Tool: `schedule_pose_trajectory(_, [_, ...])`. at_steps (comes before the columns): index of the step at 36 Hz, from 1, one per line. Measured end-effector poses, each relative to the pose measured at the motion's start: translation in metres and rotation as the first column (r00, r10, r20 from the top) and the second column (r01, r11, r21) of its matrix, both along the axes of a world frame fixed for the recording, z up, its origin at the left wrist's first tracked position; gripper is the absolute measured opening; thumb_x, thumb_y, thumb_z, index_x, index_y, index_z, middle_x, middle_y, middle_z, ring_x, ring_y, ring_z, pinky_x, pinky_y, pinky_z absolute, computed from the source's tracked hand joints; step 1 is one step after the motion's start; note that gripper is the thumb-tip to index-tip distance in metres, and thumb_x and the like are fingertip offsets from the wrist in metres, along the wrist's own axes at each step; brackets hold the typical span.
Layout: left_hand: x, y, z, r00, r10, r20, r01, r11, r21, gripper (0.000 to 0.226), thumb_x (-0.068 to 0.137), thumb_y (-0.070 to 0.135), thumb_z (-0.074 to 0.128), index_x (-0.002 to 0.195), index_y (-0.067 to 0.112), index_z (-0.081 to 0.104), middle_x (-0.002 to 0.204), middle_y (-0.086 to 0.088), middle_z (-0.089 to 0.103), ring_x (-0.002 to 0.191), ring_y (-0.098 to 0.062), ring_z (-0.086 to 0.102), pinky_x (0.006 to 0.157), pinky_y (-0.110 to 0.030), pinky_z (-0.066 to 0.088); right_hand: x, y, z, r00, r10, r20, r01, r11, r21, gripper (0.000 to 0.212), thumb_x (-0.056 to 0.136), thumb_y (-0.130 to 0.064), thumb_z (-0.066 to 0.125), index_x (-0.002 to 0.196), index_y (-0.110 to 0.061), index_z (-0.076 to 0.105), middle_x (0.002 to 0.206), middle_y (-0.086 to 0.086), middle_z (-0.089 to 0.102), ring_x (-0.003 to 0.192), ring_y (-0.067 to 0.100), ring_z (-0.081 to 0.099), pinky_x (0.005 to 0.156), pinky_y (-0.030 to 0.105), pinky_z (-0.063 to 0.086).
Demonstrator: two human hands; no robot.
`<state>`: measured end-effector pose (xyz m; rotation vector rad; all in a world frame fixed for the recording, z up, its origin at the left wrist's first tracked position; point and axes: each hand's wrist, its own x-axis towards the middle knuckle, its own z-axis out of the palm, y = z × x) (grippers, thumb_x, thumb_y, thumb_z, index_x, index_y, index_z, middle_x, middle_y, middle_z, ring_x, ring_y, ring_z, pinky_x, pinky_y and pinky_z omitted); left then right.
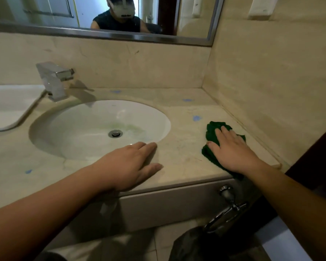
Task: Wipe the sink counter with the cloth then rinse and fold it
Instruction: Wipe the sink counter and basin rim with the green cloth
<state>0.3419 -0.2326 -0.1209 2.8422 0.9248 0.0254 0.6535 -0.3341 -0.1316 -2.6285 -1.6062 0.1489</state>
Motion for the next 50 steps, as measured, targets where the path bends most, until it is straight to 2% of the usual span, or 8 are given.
schedule_pose_trajectory(10, [-0.019, 0.006, 0.005, 0.997, 0.064, -0.041, -0.060, 0.993, 0.104, 0.072, 0.094, 0.082, 0.030, 0.129, 0.025, 0.054, 0.117, 0.001, 0.065, 0.100, -0.021, 0.063, 0.089, -0.042, 0.056, -0.100, 0.075, -0.006, 0.972, 0.234, 0.021, -0.235, 0.969, 0.073, 0.073, 0.101, -0.051, 0.013, 0.163, -0.014, 0.023, 0.173, 0.013, 0.017, 0.157, 0.034, 0.016, 0.127, 0.051, 0.019])
schedule_pose_trajectory(15, [-0.020, 0.008, 0.015, 0.994, 0.070, -0.080, -0.057, 0.986, 0.158, 0.070, 0.092, 0.084, 0.035, 0.123, 0.025, 0.057, 0.106, 0.002, 0.064, 0.093, -0.020, 0.062, 0.086, -0.041, 0.056, -0.145, 0.103, 0.009, 0.947, 0.304, -0.103, -0.292, 0.950, 0.114, 0.035, 0.108, -0.031, 0.034, 0.107, -0.010, 0.062, 0.112, 0.014, 0.067, 0.100, 0.032, 0.059, 0.083, 0.043, 0.049])
schedule_pose_trajectory(19, [-0.020, 0.010, 0.021, 0.991, 0.063, -0.114, -0.049, 0.991, 0.128, 0.080, 0.086, 0.091, 0.033, 0.126, 0.026, 0.057, 0.107, 0.002, 0.064, 0.094, -0.020, 0.063, 0.086, -0.042, 0.057, -0.134, 0.098, 0.043, 0.917, 0.284, -0.279, -0.187, 0.926, 0.329, 0.038, 0.107, -0.038, 0.038, 0.103, -0.012, 0.065, 0.100, 0.010, 0.068, 0.091, 0.029, 0.062, 0.075, 0.039, 0.048])
schedule_pose_trajectory(25, [-0.015, 0.008, 0.022, 0.992, 0.002, -0.123, 0.006, 0.998, 0.061, 0.093, 0.078, 0.098, 0.037, 0.134, 0.024, 0.051, 0.125, 0.001, 0.060, 0.106, -0.021, 0.059, 0.093, -0.039, 0.052, -0.080, 0.034, 0.087, 0.946, 0.297, -0.134, -0.198, 0.851, 0.487, 0.028, 0.104, -0.041, 0.049, 0.109, -0.018, 0.064, 0.097, -0.003, 0.065, 0.086, 0.018, 0.061, 0.066, 0.033, 0.043])
schedule_pose_trajectory(30, [-0.018, 0.009, 0.006, 0.995, -0.095, -0.036, 0.099, 0.986, 0.132, 0.079, 0.087, 0.091, 0.033, 0.120, 0.022, 0.048, 0.116, -0.003, 0.056, 0.102, -0.024, 0.060, 0.091, -0.040, 0.051, -0.059, 0.015, 0.035, 0.970, 0.170, -0.171, -0.137, 0.973, 0.187, 0.061, 0.100, -0.061, 0.043, 0.145, -0.021, 0.053, 0.152, 0.004, 0.052, 0.135, 0.024, 0.050, 0.109, 0.036, 0.039])
schedule_pose_trajectory(35, [-0.024, 0.010, -0.008, 0.990, -0.122, 0.076, 0.106, 0.977, 0.184, 0.076, 0.089, 0.091, 0.028, 0.115, 0.023, 0.049, 0.106, 0.000, 0.055, 0.094, -0.020, 0.057, 0.089, -0.042, 0.052, -0.076, 0.040, -0.002, 0.974, 0.218, 0.069, -0.226, 0.964, 0.143, 0.042, 0.108, -0.041, 0.031, 0.124, -0.011, 0.055, 0.118, 0.009, 0.058, 0.113, 0.033, 0.053, 0.101, 0.048, 0.043])
schedule_pose_trajectory(44, [-0.021, 0.015, -0.014, 0.983, -0.143, 0.113, 0.114, 0.965, 0.235, 0.077, 0.089, 0.090, 0.029, 0.113, 0.020, 0.051, 0.103, 0.000, 0.055, 0.090, -0.020, 0.057, 0.085, -0.040, 0.051, -0.120, 0.095, -0.005, 0.914, 0.394, 0.096, -0.405, 0.900, 0.162, 0.033, 0.102, -0.041, 0.026, 0.097, -0.024, 0.054, 0.102, -0.001, 0.056, 0.102, 0.026, 0.053, 0.084, 0.041, 0.037])
schedule_pose_trajectory(50, [-0.023, 0.013, -0.009, 0.984, -0.126, 0.126, 0.097, 0.973, 0.212, 0.086, 0.088, 0.092, 0.017, 0.125, 0.023, 0.051, 0.112, 0.001, 0.060, 0.093, -0.020, 0.060, 0.084, -0.043, 0.055, -0.138, 0.092, 0.018, 0.877, 0.436, -0.204, -0.369, 0.880, 0.298, 0.033, 0.107, -0.041, 0.042, 0.098, -0.017, 0.063, 0.096, 0.003, 0.066, 0.090, 0.027, 0.061, 0.075, 0.041, 0.048])
